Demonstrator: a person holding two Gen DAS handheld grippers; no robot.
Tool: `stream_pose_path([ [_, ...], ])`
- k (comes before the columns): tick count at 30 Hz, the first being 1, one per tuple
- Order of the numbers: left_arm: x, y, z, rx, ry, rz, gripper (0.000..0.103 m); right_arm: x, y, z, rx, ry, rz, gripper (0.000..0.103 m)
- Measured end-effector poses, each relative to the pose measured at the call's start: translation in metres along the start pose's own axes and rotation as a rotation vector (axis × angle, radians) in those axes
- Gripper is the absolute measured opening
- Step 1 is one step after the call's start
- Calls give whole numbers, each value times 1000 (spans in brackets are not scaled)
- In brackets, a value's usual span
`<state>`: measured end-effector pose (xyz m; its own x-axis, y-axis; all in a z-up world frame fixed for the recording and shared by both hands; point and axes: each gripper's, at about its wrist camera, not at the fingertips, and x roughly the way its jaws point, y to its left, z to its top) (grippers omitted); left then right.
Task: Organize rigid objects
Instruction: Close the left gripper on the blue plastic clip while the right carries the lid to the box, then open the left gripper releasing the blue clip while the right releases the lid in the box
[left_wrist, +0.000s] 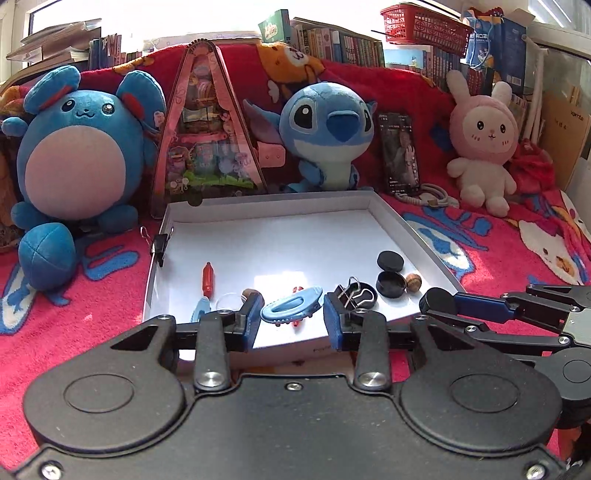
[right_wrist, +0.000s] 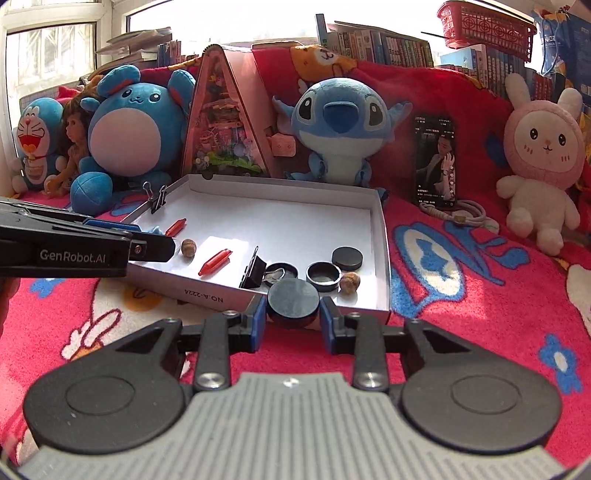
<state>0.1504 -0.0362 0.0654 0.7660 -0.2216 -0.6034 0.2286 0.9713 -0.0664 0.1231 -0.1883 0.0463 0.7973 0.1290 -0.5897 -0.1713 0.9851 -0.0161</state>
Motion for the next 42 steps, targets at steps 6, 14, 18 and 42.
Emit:
stream_pose_path([
  [6, 51, 11, 36, -40, 26, 66, 35, 48, -9, 36, 15, 25, -43, 36],
  [14, 104, 20, 35, -73, 104, 112, 35, 103, -23, 48, 144, 128, -29, 36],
  [18, 111, 22, 30, -74, 114, 119, 35, 114, -23, 47, 150, 147, -39, 36],
  [42, 121, 24, 21, -65, 124, 141, 35, 125, -15, 47, 130, 163, -42, 36],
])
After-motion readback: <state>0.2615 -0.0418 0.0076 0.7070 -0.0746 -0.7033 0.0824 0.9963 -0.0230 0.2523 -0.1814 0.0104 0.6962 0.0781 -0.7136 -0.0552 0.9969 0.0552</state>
